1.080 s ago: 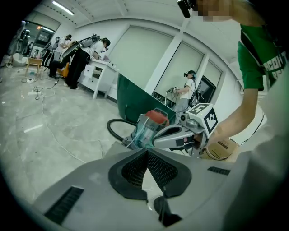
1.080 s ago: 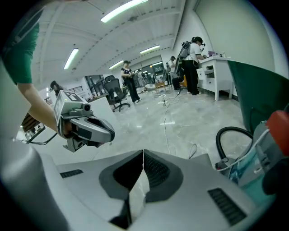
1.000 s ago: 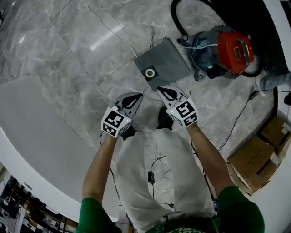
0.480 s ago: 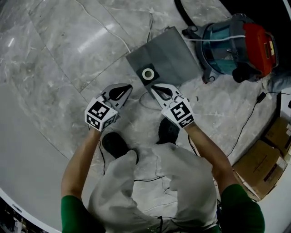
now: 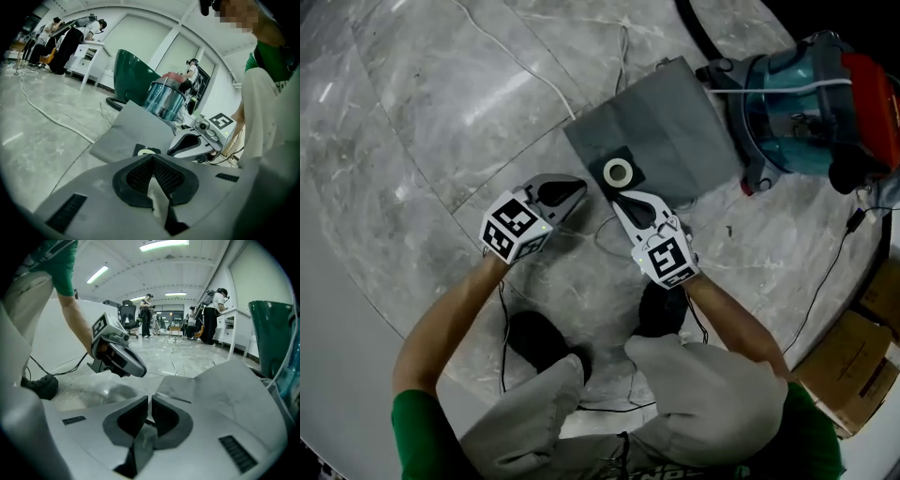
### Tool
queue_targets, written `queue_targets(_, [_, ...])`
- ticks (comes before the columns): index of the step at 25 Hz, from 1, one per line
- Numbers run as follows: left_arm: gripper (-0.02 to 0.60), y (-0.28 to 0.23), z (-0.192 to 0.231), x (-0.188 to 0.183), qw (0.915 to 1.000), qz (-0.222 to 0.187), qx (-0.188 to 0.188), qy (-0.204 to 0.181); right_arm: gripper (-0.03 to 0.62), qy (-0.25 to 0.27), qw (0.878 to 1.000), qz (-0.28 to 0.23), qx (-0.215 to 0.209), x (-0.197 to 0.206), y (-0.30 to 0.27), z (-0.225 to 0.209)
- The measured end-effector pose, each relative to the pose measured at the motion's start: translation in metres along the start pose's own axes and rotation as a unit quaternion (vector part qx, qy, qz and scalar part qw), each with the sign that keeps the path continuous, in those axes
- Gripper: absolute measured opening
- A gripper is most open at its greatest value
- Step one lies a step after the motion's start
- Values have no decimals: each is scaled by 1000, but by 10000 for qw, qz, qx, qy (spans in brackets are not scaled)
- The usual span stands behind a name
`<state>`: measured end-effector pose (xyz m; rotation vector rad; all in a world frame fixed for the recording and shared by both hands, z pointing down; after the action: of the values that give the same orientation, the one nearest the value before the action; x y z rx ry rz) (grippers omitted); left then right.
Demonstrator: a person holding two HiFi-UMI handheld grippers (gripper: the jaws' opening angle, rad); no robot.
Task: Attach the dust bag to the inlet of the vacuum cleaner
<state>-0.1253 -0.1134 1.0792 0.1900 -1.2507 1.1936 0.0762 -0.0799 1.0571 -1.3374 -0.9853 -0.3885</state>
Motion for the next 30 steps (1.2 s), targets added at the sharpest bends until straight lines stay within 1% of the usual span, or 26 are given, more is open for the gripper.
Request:
queue_targets(3, [5, -7, 1, 7, 9999, 72, 107, -88, 14, 240, 9995, 153, 149, 16, -7, 6])
queue_targets(4, [5, -9, 1, 9, 9998, 105, 117, -125, 24, 312, 9991, 210, 176, 21, -8, 7])
queue_targets(6, [5, -14, 0, 12, 9994, 187, 134, -261, 118, 453, 9983, 277, 232, 23, -10, 11])
queue_targets(10, [5, -21, -2, 15, 9984, 317, 165, -447, 121, 813, 9946, 435, 475, 24, -17, 17])
queue_targets(12, [5, -25, -3, 14, 9981, 325, 206, -477, 121, 968, 9918, 561, 614, 24, -22, 17])
queue_targets(15, [5, -28, -4, 13, 9980, 353, 210, -485, 121, 1134, 9878, 823, 685, 27, -32, 16])
queue_targets(20, [5, -30, -6, 8, 9978, 314, 213, -552, 121, 1255, 9844, 939, 797, 31, -37, 17])
queue_targets(24, [5, -29, -4, 11, 9976, 356, 196, -556, 121, 1413, 9818, 1009, 765, 29, -40, 22])
queue_targets(27, [5, -28, -2, 13, 9976, 400, 158, -539, 121, 1420, 9811, 1020, 826, 28, -41, 22])
queue_targets(30, [5, -27, -1, 14, 9978, 414, 139, -489, 121, 1309, 9828, 915, 925, 25, -38, 19])
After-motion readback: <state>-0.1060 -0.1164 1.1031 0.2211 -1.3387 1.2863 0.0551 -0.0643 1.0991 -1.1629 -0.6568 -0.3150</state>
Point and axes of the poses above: the fingertips, and each gripper's own axes: y backward along the fingers, z to its left, x out of its underside, the point moved 10 cm from there along y, backward along the fingers, and after that the axes turned 10 degrees about -x, right-handed, at the moved point
